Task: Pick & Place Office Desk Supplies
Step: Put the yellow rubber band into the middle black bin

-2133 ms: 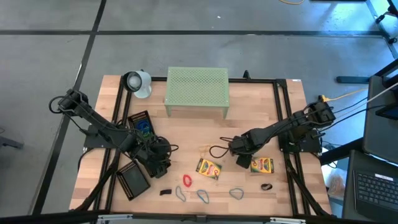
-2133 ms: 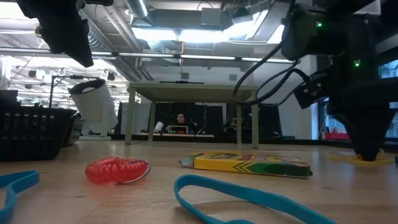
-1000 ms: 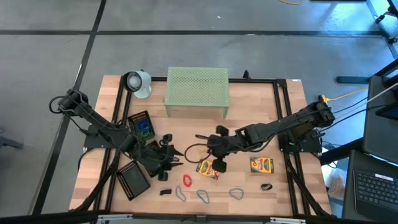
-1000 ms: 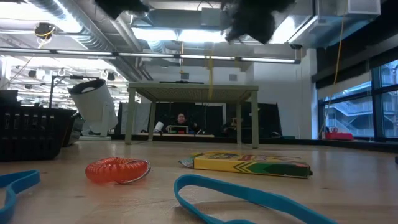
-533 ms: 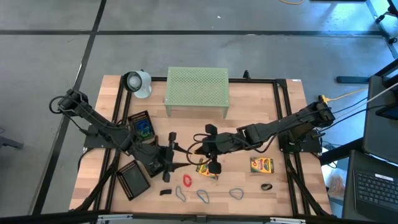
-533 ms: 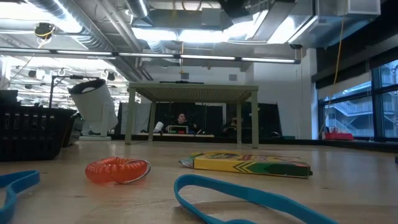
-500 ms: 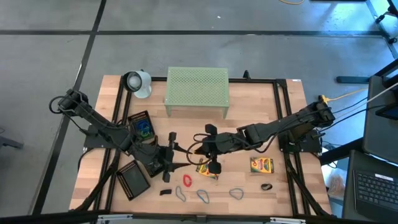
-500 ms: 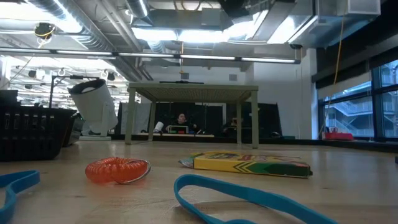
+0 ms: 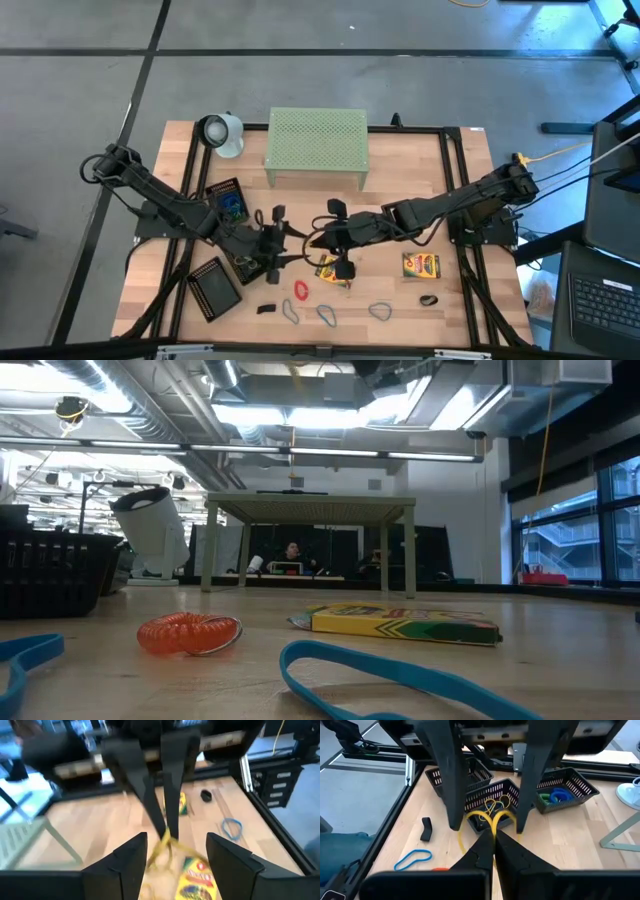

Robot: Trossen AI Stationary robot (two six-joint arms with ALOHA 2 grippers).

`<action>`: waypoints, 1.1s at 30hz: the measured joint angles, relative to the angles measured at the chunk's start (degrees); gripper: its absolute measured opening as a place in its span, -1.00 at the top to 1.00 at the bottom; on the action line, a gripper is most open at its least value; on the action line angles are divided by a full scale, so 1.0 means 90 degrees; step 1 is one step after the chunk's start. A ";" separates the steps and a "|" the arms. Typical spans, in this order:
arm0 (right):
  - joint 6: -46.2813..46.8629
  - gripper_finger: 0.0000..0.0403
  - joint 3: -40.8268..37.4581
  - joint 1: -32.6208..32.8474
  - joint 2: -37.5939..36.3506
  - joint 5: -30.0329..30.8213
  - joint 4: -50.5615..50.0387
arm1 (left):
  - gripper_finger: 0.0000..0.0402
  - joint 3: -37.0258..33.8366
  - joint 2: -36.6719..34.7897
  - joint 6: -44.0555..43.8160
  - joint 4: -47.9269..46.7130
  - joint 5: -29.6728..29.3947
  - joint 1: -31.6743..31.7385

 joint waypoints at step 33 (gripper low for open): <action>0.0397 0.72 0.0002 0.0002 -0.0010 0.0004 -0.0028 | 0.99 0.0000 0.0000 -0.0910 -0.0648 0.0043 -0.0018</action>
